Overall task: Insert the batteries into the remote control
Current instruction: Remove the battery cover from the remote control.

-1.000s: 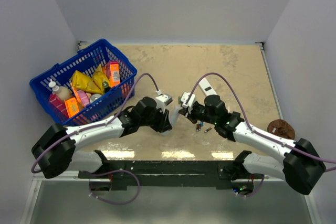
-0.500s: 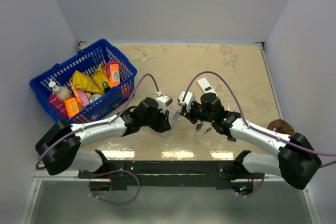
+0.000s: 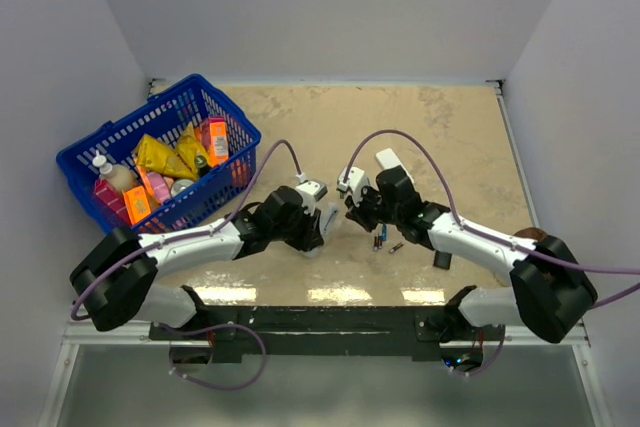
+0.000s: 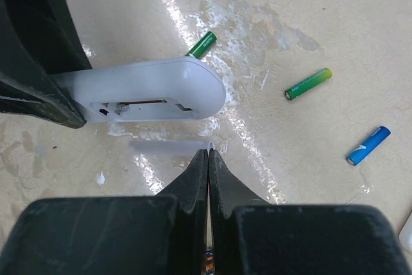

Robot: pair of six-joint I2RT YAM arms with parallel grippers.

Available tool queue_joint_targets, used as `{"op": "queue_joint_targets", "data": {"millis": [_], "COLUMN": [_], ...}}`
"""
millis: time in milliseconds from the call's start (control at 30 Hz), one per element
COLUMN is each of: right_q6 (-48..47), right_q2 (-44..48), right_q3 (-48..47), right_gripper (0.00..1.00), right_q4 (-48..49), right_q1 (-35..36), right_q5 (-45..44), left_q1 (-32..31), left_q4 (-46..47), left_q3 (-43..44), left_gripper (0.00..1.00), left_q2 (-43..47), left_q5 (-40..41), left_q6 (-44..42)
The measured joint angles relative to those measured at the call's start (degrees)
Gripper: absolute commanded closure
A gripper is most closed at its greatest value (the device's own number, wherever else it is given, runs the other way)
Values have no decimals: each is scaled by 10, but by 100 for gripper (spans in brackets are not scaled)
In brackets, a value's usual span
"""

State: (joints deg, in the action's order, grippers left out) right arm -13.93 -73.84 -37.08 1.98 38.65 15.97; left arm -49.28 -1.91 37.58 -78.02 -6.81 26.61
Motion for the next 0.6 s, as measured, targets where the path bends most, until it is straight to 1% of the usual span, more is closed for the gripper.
{"op": "queue_joint_targets", "data": {"millis": [300, 400, 433, 500, 533, 600], "right_q6": [6, 12, 15, 25, 31, 45], "right_q2": [-51, -56, -55, -54, -52, -46], "right_q3": [-43, -54, -56, -63, -66, -72], "right_gripper": [100, 100, 99, 93, 83, 75], "right_q4": [-40, -52, -53, -57, -59, -68], "right_q1": [-24, -27, -27, -27, -27, -27], "right_q5": [-1, -3, -4, -9, -15, -23], "left_q1": [0, 0, 0, 0, 0, 0], "left_q4": [-11, -18, -21, -26, -25, -24], "left_q3": [0, 0, 0, 0, 0, 0], "left_gripper": [100, 100, 100, 100, 100, 100], "left_q2": [-5, 0, 5, 22, 36, 64], "left_q5": [23, 36, 42, 51, 59, 72], "left_q6": [4, 4, 4, 5, 7, 9]}}
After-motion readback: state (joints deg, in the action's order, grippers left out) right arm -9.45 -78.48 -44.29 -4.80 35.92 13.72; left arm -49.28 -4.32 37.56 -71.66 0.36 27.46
